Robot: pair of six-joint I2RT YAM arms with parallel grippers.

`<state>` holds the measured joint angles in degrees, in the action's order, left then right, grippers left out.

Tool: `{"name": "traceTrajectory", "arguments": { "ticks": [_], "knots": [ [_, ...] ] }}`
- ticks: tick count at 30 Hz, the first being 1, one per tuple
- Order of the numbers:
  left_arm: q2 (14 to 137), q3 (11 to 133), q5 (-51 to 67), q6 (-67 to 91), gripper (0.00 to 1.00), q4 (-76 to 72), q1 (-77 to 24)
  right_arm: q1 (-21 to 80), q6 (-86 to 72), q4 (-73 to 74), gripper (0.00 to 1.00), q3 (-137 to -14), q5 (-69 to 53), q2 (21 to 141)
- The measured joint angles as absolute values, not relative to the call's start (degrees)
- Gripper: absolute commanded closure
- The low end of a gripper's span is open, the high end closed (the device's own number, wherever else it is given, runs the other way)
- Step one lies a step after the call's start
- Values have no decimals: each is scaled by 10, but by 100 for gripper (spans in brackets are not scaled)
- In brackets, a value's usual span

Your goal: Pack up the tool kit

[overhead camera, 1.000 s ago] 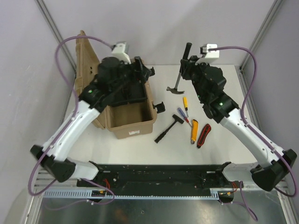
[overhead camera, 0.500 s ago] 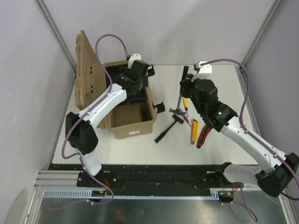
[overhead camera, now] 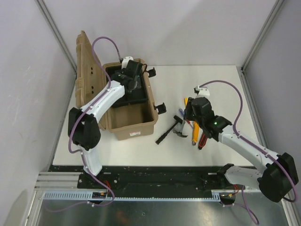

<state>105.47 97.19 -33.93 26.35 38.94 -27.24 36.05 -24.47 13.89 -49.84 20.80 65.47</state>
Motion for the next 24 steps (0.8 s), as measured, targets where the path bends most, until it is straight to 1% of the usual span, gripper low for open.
{"name": "traceTrajectory", "arguments": {
  "ticks": [3,7,9,11,14,15,18,24],
  "knots": [
    [1074,974,-314,272,45,390,-256,350,-260,134,100,-475,190,663],
    [1100,980,-293,277,47,391,-238,343,-268,126,100,-473,176,670],
    [1105,984,-284,280,53,388,-235,341,-268,121,100,-472,171,673],
    [1105,987,-281,280,64,389,-233,340,-268,117,100,-472,168,676],
    [1105,991,-276,273,91,397,-230,337,-268,109,100,-472,162,682],
    [1105,992,-269,266,95,396,-229,335,-268,106,100,-472,160,686],
    [1106,996,-270,265,99,398,-229,331,-270,93,100,-470,156,697],
    [1106,1011,-274,258,100,410,-230,324,-274,60,100,-463,153,723]
  ]
}}
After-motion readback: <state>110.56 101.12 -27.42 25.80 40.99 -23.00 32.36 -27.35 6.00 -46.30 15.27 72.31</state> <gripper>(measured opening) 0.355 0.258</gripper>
